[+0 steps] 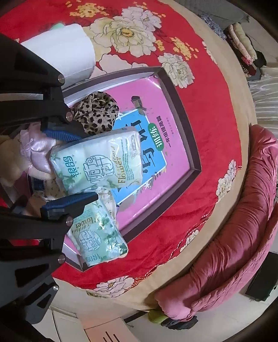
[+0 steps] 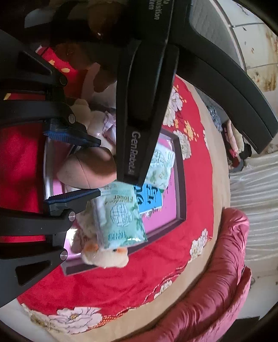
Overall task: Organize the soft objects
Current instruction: 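Carry the tissue pack over the tray with the left tool while the right carries the sponge, then lower and release the tissue pack in the tray with the left tool while the right releases the sponge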
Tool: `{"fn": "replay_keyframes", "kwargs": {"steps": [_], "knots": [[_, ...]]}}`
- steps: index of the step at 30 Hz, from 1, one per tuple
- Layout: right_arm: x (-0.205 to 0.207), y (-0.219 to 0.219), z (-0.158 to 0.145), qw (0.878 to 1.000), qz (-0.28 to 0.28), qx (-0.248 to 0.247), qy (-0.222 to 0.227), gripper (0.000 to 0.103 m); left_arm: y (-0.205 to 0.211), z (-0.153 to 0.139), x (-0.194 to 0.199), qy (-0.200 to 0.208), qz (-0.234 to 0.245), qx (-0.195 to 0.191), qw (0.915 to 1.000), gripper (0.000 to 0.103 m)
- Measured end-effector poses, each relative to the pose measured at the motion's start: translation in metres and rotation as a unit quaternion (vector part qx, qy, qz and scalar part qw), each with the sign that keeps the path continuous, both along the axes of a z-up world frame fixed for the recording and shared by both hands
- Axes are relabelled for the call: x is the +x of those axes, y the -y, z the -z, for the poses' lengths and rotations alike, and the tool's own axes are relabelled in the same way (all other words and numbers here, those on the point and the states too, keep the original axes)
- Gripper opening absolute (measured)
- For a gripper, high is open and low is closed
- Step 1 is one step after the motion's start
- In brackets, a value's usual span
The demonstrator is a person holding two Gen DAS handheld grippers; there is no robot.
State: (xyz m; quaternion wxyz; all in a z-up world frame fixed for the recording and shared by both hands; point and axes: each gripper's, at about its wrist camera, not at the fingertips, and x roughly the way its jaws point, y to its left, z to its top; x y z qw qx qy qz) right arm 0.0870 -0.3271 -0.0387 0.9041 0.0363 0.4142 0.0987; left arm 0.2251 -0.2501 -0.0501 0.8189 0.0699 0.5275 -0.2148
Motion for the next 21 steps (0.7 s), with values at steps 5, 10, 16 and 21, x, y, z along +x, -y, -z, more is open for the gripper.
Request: {"fn": "replay_keyframes", "kwargs": {"steps": [5,10,16,21], "knots": [[0.003,-0.010,0.004,1.000,-0.021,0.001,-0.003,0.041,-0.003,0.006,0.005,-0.011,-0.006,-0.002,0.9999,0.045],[0.008,-0.017,0.013,0.999,-0.035,-0.006,-0.028,0.042,-0.007,0.010,0.009,-0.020,-0.015,-0.011,0.9996,0.045],[0.013,-0.018,0.015,0.999,-0.031,-0.004,-0.036,0.044,-0.009,0.009,0.009,-0.023,-0.016,-0.013,0.9995,0.045],[0.014,-0.016,0.015,0.999,-0.029,-0.002,-0.037,0.045,-0.011,0.008,0.010,-0.025,-0.020,-0.013,0.9994,0.045]]}}
